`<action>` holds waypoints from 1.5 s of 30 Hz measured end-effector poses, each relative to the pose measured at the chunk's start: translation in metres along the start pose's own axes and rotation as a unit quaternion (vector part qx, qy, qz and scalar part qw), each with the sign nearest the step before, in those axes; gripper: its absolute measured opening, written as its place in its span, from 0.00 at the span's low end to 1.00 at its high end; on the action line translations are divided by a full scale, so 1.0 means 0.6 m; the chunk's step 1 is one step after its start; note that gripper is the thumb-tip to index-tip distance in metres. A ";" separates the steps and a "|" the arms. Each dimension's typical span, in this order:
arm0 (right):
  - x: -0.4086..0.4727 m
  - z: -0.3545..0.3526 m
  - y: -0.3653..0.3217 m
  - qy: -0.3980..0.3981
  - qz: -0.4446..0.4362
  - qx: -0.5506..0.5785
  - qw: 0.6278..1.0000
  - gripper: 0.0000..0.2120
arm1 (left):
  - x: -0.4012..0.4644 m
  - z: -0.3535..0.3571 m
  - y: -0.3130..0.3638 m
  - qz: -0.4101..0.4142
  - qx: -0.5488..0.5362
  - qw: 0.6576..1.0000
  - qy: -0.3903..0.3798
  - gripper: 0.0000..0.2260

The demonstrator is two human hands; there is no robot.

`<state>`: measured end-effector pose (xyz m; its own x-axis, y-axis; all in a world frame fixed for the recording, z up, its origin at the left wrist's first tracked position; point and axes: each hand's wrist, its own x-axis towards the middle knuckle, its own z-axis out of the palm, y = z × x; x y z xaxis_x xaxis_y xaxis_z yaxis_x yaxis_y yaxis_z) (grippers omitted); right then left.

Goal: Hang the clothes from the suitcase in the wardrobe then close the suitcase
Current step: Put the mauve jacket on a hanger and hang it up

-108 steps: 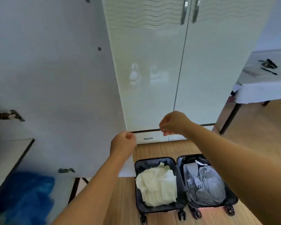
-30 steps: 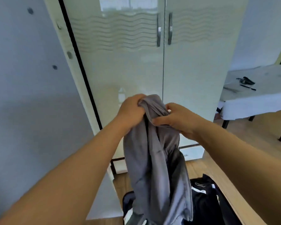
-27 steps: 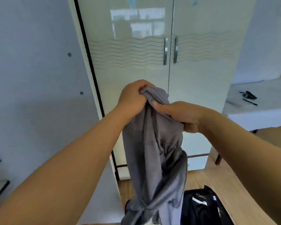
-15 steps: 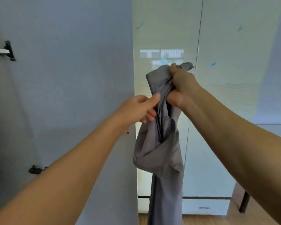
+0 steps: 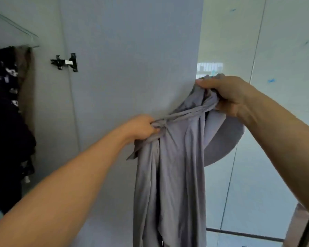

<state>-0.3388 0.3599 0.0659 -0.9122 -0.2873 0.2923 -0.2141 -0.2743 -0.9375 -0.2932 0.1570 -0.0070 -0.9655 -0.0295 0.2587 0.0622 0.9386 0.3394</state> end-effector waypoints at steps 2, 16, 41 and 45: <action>-0.004 -0.016 0.009 0.030 0.046 -0.152 0.987 0.06 | 0.004 -0.028 -0.032 0.008 -0.071 0.993 0.094 0.08; -0.009 0.034 0.124 0.016 0.163 0.072 0.984 0.08 | -0.084 -0.044 -0.033 0.090 0.025 0.986 -0.136 0.21; -0.044 0.064 0.012 -0.028 0.106 0.018 0.994 0.09 | -0.142 0.110 0.031 -0.198 -0.528 0.817 -0.121 0.12; -0.045 0.025 0.047 -0.019 0.200 -0.003 0.980 0.12 | -0.123 0.066 0.004 -0.253 -0.427 0.864 0.083 0.10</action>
<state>-0.3149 0.3465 0.0346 -0.9102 -0.4038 -0.0914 0.1553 -0.1283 -0.9795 -0.2319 0.1752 -0.0613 -0.8789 -0.4768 -0.0157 -0.1244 0.1974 0.9724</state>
